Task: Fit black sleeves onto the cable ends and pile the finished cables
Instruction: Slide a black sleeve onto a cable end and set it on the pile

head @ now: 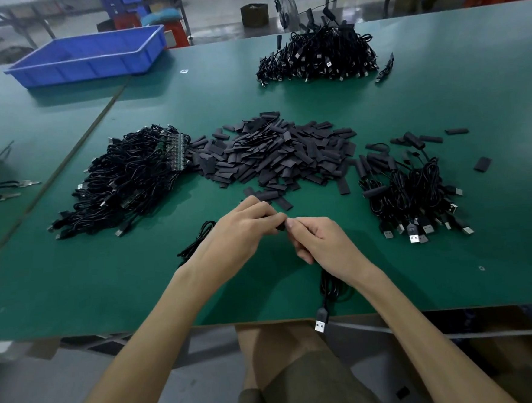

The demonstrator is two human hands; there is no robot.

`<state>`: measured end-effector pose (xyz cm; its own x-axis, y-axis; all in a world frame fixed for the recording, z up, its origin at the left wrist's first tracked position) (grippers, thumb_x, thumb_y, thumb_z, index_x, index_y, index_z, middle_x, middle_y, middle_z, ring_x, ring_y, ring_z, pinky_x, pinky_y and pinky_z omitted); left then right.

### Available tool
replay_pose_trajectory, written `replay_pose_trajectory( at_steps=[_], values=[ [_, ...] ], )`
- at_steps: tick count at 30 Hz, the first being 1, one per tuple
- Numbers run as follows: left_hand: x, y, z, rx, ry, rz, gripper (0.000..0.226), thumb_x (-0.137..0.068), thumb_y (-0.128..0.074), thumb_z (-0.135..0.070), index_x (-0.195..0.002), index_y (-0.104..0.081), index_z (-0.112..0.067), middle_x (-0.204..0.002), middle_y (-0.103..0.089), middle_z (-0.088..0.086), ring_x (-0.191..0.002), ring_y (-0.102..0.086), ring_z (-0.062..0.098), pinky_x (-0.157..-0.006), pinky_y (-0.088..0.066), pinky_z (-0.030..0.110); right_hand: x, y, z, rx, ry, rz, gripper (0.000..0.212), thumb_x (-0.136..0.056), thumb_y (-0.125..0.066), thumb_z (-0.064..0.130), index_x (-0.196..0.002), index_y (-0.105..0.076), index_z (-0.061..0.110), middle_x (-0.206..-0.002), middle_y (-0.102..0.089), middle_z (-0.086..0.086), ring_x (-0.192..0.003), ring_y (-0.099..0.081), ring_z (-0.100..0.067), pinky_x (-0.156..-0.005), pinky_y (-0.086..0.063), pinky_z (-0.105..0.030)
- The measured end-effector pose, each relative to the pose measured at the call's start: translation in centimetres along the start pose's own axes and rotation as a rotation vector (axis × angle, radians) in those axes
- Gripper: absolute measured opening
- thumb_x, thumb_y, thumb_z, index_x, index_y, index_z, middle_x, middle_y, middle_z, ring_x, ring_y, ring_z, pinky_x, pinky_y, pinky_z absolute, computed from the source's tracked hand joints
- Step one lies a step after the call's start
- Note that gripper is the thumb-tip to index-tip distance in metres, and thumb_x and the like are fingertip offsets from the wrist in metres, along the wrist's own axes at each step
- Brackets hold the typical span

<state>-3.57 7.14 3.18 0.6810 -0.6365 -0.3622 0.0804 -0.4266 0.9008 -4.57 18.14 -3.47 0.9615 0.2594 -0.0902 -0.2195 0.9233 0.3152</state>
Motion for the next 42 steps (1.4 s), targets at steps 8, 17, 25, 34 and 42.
replay_pose_trajectory(
  at_steps=[8, 17, 25, 34, 42],
  values=[
    [-0.6, -0.5, -0.7, -0.050, -0.004, 0.073, 0.037, -0.088, -0.060, 0.017, -0.117, -0.069, -0.005, -0.100, -0.061, 0.007, -0.094, -0.052, 0.027, -0.084, -0.051, 0.038, -0.1, 0.0, -0.1, -0.012, 0.009, 0.023, 0.049, -0.109, -0.045, 0.035, -0.061, -0.047, 0.025, -0.049, -0.050, 0.006, -0.049, -0.046, -0.011, -0.061, -0.039, -0.031],
    [0.1, -0.9, -1.4, -0.084, -0.038, 0.084, 0.036, -0.086, -0.059, 0.019, -0.115, -0.069, -0.001, -0.101, -0.062, 0.008, -0.091, -0.054, 0.027, -0.081, -0.049, 0.032, 0.1, -0.3, 0.0, 0.027, 0.019, 0.041, 0.050, -0.108, -0.042, 0.040, -0.060, -0.049, 0.028, -0.048, -0.053, 0.003, -0.048, -0.047, -0.006, -0.064, -0.040, -0.030],
    [0.3, -0.8, -1.1, -0.015, 0.002, 0.043, 0.025, -0.091, -0.062, 0.012, -0.109, -0.068, -0.004, -0.098, -0.061, 0.006, -0.090, -0.050, 0.023, -0.081, -0.052, 0.035, 0.1, -0.2, 0.0, 0.029, 0.017, 0.019, 0.052, -0.110, -0.044, 0.043, -0.060, -0.051, 0.031, -0.048, -0.053, 0.003, -0.047, -0.049, -0.009, -0.065, -0.041, -0.031],
    [0.4, 0.1, -0.8, 0.016, 0.053, -0.010, 0.034, -0.090, -0.056, 0.018, -0.113, -0.068, -0.005, -0.100, -0.061, 0.004, -0.091, -0.049, 0.023, -0.077, -0.054, 0.040, -0.1, -0.4, -0.3, -0.056, -0.012, -0.002, 0.053, -0.100, -0.045, 0.058, -0.063, -0.060, 0.023, -0.051, -0.060, -0.005, -0.047, -0.055, -0.014, -0.060, -0.040, -0.027],
    [0.1, 0.0, -0.7, 0.104, 0.040, -0.013, 0.036, -0.089, -0.053, 0.021, -0.112, -0.070, 0.000, -0.096, -0.062, 0.010, -0.088, -0.051, 0.028, -0.080, -0.055, 0.042, 0.0, -0.5, -0.4, -0.092, -0.011, 0.016, 0.060, -0.100, -0.046, 0.066, -0.059, -0.059, 0.024, -0.051, -0.061, -0.007, -0.047, -0.056, -0.016, -0.056, -0.040, -0.021]
  ],
)
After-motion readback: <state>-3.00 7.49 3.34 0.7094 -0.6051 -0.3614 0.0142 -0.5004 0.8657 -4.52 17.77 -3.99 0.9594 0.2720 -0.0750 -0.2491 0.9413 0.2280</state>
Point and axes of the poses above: each hand's wrist, its own x-axis away from the middle knuckle, its own y-axis out of the back of the hand, z = x × y, the point moved 10 cm from there along -x, towards the middle knuckle
